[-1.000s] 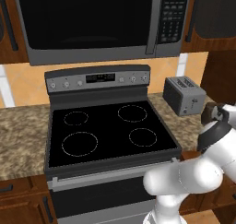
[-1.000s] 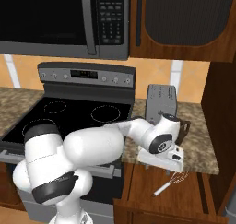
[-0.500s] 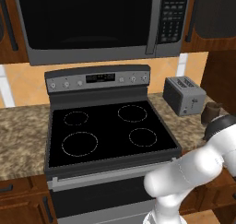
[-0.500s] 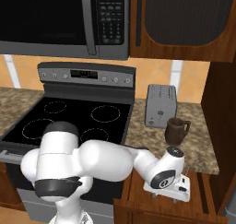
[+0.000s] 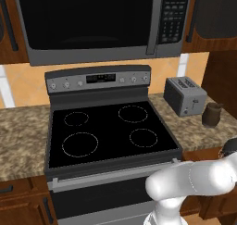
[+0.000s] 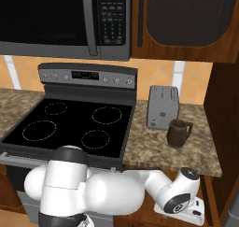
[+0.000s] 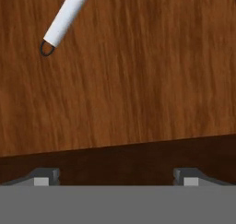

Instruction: Pick the whisk from the drawer and place it on the counter.

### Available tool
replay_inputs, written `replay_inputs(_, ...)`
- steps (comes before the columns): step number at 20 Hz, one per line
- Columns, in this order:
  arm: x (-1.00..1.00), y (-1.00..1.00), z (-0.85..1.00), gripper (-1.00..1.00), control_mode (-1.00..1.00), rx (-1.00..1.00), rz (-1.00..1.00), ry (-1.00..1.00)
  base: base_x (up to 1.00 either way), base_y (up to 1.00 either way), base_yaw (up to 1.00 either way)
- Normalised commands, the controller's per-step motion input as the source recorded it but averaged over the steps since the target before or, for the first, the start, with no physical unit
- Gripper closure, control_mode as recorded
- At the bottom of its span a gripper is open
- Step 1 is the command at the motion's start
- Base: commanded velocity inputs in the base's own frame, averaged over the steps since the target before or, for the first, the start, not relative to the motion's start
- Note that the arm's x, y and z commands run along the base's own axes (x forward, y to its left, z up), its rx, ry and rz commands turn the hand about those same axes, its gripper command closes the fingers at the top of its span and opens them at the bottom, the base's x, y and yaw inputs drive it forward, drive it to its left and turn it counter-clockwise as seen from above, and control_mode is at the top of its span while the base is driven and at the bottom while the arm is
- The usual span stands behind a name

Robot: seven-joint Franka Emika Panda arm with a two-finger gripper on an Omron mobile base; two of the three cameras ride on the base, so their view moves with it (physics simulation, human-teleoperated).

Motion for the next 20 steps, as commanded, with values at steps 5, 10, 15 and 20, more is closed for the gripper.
replay_inputs(5, -0.88, -0.43, -0.23, -1.00, -1.00, 0.00, 0.00, 0.00, 0.00, 0.00, 0.00)
replay_inputs(10, -0.99, -0.48, -0.31, -1.00, -1.00, 0.00, 0.00, 0.01, 0.00, 0.00, 0.00)
replay_inputs(15, -0.98, -0.47, -0.27, -1.00, -1.00, 0.00, 0.00, 0.06, 0.00, 0.00, 0.00)
replay_inputs(20, -0.26, 0.09, 0.10, -1.00, -1.00, 0.00, -0.06, 0.00, 0.00, 0.00, 0.00)
